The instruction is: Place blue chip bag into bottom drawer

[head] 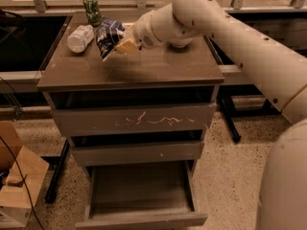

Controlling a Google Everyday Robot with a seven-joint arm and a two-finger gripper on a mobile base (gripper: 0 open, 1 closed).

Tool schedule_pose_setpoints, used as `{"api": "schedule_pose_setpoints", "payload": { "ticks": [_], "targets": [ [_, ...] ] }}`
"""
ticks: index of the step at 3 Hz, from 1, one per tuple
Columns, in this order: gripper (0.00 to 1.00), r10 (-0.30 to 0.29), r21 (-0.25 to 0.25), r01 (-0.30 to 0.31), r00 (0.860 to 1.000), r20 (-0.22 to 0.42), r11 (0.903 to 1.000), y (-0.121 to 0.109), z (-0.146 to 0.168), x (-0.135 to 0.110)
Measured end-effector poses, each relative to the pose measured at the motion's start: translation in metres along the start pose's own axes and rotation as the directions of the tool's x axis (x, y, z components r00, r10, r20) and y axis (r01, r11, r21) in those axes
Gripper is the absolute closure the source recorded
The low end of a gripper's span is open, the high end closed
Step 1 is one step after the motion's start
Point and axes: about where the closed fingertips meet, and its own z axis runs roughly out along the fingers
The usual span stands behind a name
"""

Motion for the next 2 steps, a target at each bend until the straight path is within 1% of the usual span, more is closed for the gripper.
{"api": "schedule_pose_setpoints", "payload": {
  "ticks": [1,2],
  "targets": [
    [1.00,-0.137,-0.058,0.138,0.990,0.010,0.9888,0.036,-0.034,-0.021],
    [1.00,-0.213,-0.087,0.216,0.976,0.045,0.9724,0.076,-0.073,-0.037]
  ]
}}
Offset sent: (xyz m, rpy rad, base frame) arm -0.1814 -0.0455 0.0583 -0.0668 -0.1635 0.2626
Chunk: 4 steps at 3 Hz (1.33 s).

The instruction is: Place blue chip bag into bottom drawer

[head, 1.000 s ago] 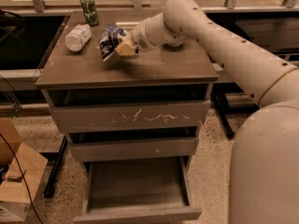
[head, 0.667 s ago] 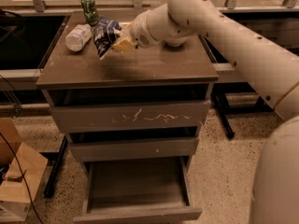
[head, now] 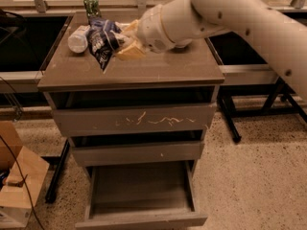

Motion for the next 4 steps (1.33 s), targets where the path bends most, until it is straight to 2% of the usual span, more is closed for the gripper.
{"api": "schedule_pose_setpoints", "payload": {
  "ticks": [1,2,3,4],
  "targets": [
    [1.00,0.035,-0.022,-0.034,0.999,0.028,0.9992,0.048,-0.034,0.005],
    [1.00,0.060,-0.007,-0.060,0.998,0.019,0.9982,0.051,-0.047,0.018],
    [1.00,0.028,-0.058,-0.027,1.000,0.011,0.9979,0.060,-0.038,0.010],
    [1.00,0.047,-0.139,-0.048,0.999,-0.011,0.9892,0.107,-0.035,0.014]
  ]
}}
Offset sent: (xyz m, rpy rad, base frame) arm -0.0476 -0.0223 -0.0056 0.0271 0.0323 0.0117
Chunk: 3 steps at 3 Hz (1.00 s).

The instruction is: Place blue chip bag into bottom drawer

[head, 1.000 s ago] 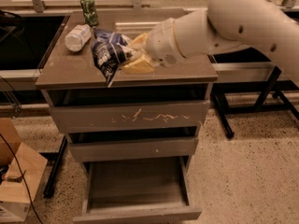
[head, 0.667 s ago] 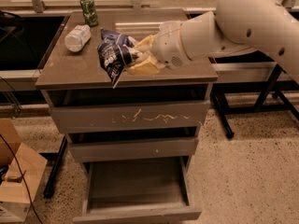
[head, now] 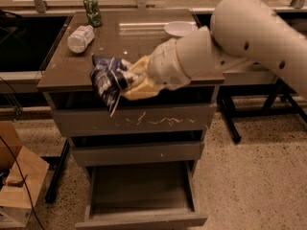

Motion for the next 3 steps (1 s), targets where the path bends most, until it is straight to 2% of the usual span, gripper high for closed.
{"api": "schedule_pose_setpoints", "payload": {
  "ticks": [1,2,3],
  "targets": [
    [1.00,0.066,-0.037,-0.065,0.998,0.015,0.9972,0.044,0.013,0.023],
    [1.00,0.157,-0.059,-0.154,0.986,0.053,0.9863,0.078,0.029,0.058],
    [1.00,0.278,-0.050,-0.275,0.958,0.070,0.9600,0.098,0.039,0.105]
  ]
}}
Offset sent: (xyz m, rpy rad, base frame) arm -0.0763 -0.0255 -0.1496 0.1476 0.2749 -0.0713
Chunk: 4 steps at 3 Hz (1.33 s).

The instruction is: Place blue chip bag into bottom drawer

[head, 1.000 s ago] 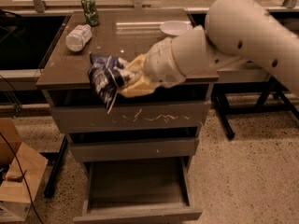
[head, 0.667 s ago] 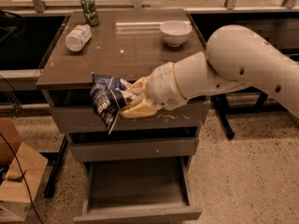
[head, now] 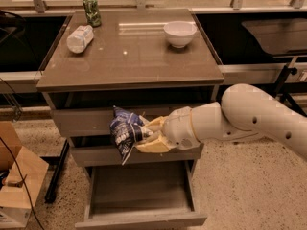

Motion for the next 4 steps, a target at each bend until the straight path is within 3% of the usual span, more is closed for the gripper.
{"api": "schedule_pose_setpoints", "payload": {
  "ticks": [2,4],
  "targets": [
    [1.00,0.007,-0.005,-0.007,1.000,-0.026,1.0000,0.002,0.003,0.004],
    [1.00,0.129,-0.025,-0.129,0.992,0.007,0.9914,0.002,0.052,0.070]
  ]
}}
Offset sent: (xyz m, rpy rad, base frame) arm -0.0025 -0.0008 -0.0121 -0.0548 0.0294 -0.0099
